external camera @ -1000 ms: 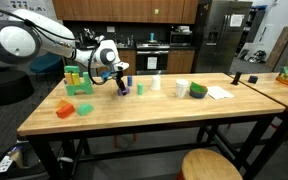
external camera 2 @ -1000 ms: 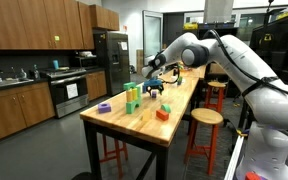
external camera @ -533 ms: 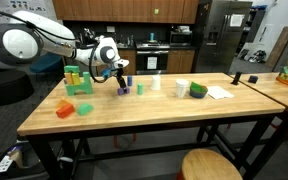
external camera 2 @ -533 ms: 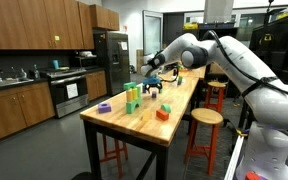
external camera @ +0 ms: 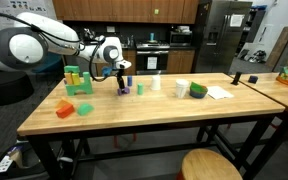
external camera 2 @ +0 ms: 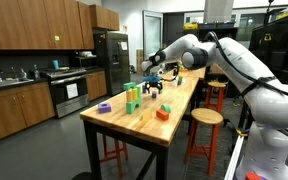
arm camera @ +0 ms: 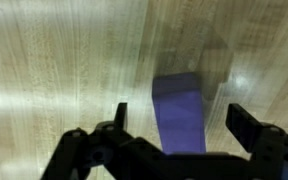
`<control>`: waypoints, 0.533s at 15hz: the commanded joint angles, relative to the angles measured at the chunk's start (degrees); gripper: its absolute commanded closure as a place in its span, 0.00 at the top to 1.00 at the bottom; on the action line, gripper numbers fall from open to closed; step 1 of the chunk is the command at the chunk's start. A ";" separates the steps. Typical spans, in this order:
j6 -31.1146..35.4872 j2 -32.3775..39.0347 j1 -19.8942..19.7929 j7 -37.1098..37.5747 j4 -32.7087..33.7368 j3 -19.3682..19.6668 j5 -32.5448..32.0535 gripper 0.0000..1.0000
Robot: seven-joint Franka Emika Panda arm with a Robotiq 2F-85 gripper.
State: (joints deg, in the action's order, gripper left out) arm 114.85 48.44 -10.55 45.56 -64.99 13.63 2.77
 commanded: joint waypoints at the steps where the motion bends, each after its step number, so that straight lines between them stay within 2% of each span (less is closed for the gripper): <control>1: -2.12 0.97 -1.37 0.47 3.21 -1.05 2.12 1.00; 6: -1.36 0.89 -0.81 -0.78 2.76 -0.72 1.67 1.00; 8: -0.41 0.62 -1.87 -5.06 2.26 -2.23 2.48 1.00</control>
State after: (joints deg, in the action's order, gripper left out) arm 114.41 48.69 -11.00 45.18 -63.83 13.19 4.07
